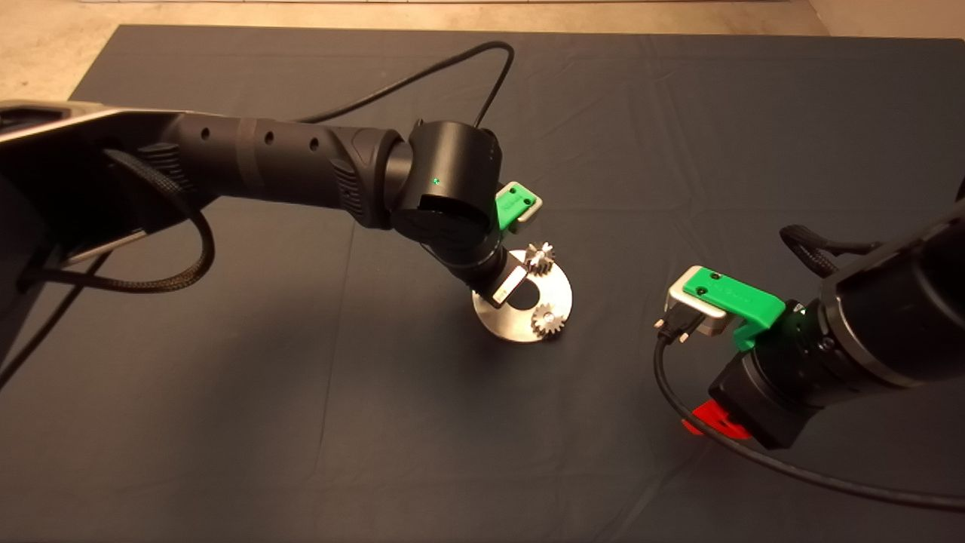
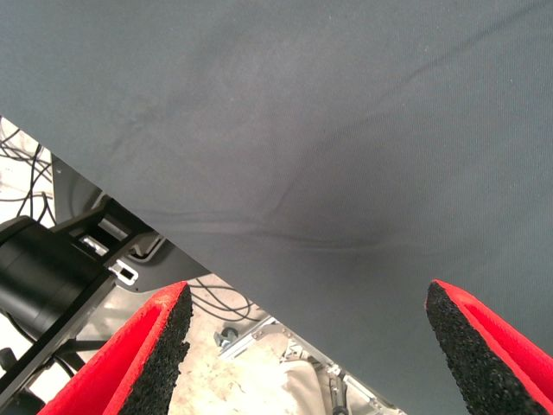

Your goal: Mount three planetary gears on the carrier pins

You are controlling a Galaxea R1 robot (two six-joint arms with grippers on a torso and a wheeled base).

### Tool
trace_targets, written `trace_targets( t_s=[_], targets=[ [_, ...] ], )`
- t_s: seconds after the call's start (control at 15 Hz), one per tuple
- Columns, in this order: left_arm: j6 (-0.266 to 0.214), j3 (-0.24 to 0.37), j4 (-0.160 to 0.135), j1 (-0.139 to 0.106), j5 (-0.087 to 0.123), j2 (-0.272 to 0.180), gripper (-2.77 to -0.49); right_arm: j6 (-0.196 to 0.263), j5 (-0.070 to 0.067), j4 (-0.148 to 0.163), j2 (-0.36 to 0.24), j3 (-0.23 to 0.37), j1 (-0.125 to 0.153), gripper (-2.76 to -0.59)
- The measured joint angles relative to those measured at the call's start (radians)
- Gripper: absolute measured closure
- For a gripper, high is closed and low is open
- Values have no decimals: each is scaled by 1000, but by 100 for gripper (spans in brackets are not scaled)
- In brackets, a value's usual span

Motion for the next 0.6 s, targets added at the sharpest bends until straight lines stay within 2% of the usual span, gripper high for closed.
trace_targets(
  t_s=[0.13, 0.47, 0.6],
  targets=[
    [0, -4, 2, 23, -1, 0, -81, 0, 0, 0, 0, 0, 0, -200],
    [1, -35, 13, 59, -3, 0, -81, 0, 0, 0, 0, -2, 5, -200],
    [20, -38, 21, 60, -7, 1, -81, 0, 0, 0, 0, -2, 5, -200]
  ],
)
